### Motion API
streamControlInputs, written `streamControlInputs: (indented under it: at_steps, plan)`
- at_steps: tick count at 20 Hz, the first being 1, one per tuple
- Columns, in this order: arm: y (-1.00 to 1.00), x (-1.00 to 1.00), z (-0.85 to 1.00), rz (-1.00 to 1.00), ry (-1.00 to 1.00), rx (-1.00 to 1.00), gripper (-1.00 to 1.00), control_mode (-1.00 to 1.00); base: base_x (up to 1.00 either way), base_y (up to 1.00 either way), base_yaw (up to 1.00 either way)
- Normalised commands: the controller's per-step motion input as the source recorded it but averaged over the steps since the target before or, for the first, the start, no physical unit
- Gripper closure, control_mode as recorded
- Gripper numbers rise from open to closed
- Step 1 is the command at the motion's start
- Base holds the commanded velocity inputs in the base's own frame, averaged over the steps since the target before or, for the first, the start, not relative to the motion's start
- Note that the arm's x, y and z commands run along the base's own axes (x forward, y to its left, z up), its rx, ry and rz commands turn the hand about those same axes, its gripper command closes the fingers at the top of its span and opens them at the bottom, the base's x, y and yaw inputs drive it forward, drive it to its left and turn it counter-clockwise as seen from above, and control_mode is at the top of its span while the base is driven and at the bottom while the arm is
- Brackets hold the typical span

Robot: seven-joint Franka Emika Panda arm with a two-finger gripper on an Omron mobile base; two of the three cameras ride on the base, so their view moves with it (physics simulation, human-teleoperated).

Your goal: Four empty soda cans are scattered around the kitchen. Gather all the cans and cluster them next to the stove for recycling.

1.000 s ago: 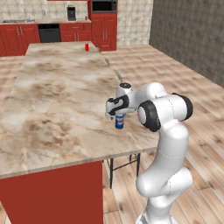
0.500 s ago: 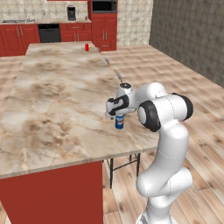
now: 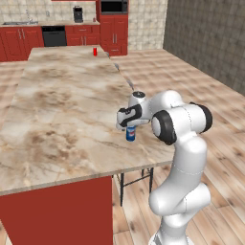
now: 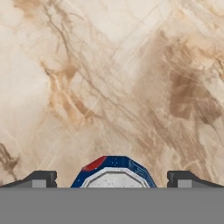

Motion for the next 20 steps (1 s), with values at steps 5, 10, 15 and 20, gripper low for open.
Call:
streamControlInputs:
  at_steps: [5,10,15,20]
  plan:
    - [0.00,0.00,-0.15,0.00,0.00,-0.02,-1.00,-1.00,0.00,0.00,0.00]
    - [0.00,0.00,-0.09,0.00,0.00,0.00,-1.00,-1.00,0.00,0.00,0.00]
    - [0.00,0.00,-0.01,0.00,0.00,0.00,1.00,-1.00,0.00,0.00,0.00]
    - [-0.02,0.00,0.04,0.00,0.00,0.00,1.00,-1.00,0.00,0.00,0.00]
